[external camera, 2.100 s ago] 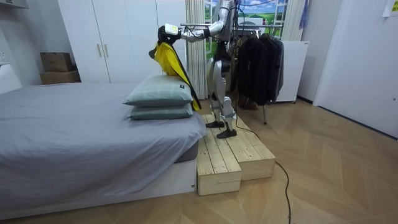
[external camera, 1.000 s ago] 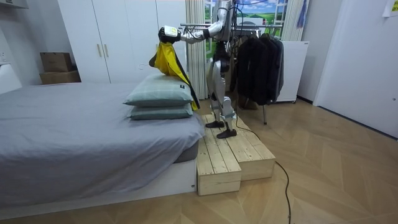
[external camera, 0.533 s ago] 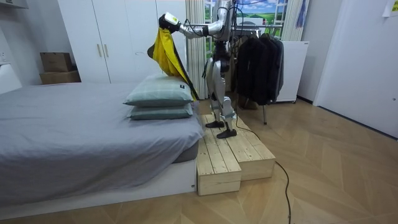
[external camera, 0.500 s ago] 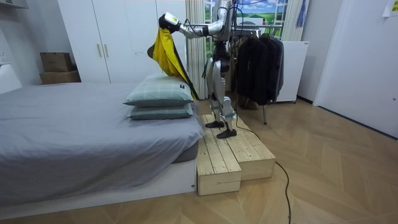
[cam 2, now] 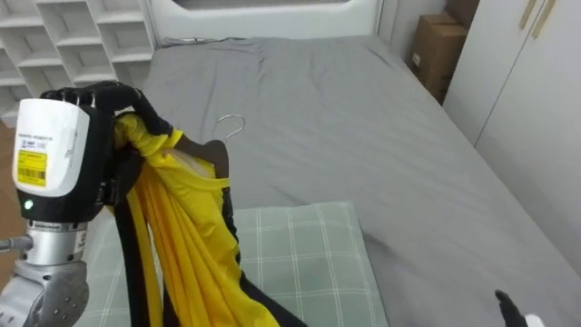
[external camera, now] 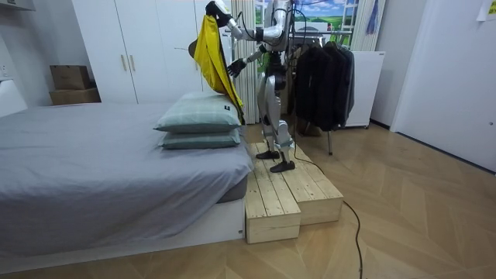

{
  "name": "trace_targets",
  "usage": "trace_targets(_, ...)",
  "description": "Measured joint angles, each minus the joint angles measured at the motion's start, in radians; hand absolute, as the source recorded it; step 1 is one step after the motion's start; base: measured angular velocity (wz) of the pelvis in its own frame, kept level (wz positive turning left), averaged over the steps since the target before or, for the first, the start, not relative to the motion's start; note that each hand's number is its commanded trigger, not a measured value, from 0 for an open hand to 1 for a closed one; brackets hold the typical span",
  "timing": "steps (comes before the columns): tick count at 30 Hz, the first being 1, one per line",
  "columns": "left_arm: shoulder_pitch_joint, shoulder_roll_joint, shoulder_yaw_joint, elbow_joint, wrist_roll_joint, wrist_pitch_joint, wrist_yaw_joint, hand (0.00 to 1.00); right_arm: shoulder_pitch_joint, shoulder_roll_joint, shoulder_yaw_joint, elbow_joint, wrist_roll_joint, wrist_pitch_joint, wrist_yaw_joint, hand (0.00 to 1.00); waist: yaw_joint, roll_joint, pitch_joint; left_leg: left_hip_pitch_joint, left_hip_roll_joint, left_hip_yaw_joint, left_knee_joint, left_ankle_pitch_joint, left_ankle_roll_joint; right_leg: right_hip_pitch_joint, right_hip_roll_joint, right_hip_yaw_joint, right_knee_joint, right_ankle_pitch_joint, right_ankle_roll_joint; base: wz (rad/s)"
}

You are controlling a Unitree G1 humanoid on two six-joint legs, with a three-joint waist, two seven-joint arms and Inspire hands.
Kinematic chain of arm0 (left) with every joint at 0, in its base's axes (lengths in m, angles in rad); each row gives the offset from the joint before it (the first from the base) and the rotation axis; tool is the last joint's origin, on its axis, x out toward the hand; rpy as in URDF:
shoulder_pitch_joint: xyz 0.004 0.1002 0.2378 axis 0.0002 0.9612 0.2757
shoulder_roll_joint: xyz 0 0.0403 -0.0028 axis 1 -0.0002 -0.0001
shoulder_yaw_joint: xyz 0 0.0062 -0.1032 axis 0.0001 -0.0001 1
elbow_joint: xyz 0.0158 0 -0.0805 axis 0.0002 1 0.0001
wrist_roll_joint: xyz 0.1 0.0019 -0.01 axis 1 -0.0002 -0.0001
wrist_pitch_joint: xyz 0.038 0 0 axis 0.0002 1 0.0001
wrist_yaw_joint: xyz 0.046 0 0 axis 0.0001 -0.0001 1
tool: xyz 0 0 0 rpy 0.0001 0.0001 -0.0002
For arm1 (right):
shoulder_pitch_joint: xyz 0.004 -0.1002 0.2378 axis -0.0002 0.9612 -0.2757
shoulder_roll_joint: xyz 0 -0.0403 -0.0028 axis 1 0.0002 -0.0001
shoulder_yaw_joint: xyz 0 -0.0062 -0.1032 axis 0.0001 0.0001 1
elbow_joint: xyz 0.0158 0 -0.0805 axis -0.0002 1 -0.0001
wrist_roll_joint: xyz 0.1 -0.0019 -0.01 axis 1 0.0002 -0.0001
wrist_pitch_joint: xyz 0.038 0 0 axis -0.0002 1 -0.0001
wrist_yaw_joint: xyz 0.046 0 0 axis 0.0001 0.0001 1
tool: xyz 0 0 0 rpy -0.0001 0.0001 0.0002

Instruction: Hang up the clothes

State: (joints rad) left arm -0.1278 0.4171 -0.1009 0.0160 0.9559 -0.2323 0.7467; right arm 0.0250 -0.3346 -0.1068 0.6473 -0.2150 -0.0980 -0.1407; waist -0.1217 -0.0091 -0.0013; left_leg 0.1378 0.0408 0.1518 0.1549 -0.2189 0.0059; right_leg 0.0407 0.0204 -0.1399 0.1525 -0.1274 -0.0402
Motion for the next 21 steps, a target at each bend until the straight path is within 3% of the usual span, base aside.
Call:
trace_targets(7, 0.0, 0.0, 0.001, -0.05, -0.002, 0.001, 0.001, 1.0, 0.015, 0.0, 0.001, -0.162, -0.065, -0.014, 0.014, 0.0, 0.018, 0.002, -0.0005, -0.004, 0.001, 0.0, 0.001, 0.0, 0.0, -0.003, -0.001, 0.0, 0.001, 0.002, 0.0, 0.0)
trace_targets(21, 0.0, -0.005, 0.001, -0.074, 0.043, 0.0, 0.0, 1.0, 0.015, 0.0, 0.008, -0.278, -0.066, -0.013, 0.057, 0.0, 0.027, 0.023, 0.0058, -0.005, 0.001, 0.003, 0.008, 0.0, 0.0, -0.006, -0.001, 0.007, 0.005, 0.002, -0.001, 0.0)
